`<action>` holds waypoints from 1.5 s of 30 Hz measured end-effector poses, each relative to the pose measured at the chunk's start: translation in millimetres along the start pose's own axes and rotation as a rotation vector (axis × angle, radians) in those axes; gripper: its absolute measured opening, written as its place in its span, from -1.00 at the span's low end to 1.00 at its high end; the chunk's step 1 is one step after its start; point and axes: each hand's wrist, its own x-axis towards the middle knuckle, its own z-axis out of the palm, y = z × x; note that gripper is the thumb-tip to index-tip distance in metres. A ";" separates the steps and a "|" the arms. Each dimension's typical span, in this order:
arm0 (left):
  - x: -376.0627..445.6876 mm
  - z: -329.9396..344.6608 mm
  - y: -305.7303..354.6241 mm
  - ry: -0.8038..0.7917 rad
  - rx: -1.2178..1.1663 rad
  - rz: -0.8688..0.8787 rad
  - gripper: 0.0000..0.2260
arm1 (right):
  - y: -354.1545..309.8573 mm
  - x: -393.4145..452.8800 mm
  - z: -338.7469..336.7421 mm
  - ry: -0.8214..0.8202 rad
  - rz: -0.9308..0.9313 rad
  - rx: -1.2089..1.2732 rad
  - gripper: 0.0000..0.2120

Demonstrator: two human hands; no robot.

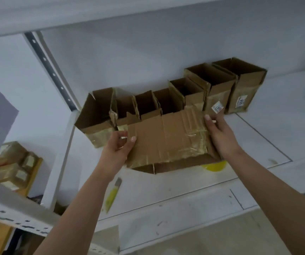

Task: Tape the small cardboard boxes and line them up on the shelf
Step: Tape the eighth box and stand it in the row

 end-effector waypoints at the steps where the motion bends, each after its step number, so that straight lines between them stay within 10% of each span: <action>1: -1.5 -4.9 -1.2 -0.020 -0.003 -0.002 -0.82 | -3.5 -5.1 1.0 -0.003 0.018 0.018 -0.68; 6: -14.6 -20.8 -6.2 -0.039 -0.083 -0.064 -0.38 | -14.6 -29.0 5.8 -0.069 0.135 -0.012 -0.39; 11: -32.6 -21.8 -12.1 -0.020 -0.112 -0.100 -0.44 | -20.7 -40.3 11.7 -0.116 0.289 -0.203 0.03; 21: -30.5 -14.9 -14.6 -0.054 -0.081 -0.302 -0.14 | -20.2 -39.2 24.3 -0.354 0.486 -0.258 -0.01; 29: -21.0 -14.6 -6.5 -0.106 -0.052 -0.347 -0.33 | -20.7 -40.3 24.7 -0.353 0.603 -0.190 -0.11; 45: 1.3 4.2 -17.4 -0.040 -0.162 -0.279 -0.65 | -4.0 -21.9 34.7 -0.358 0.221 0.178 -0.30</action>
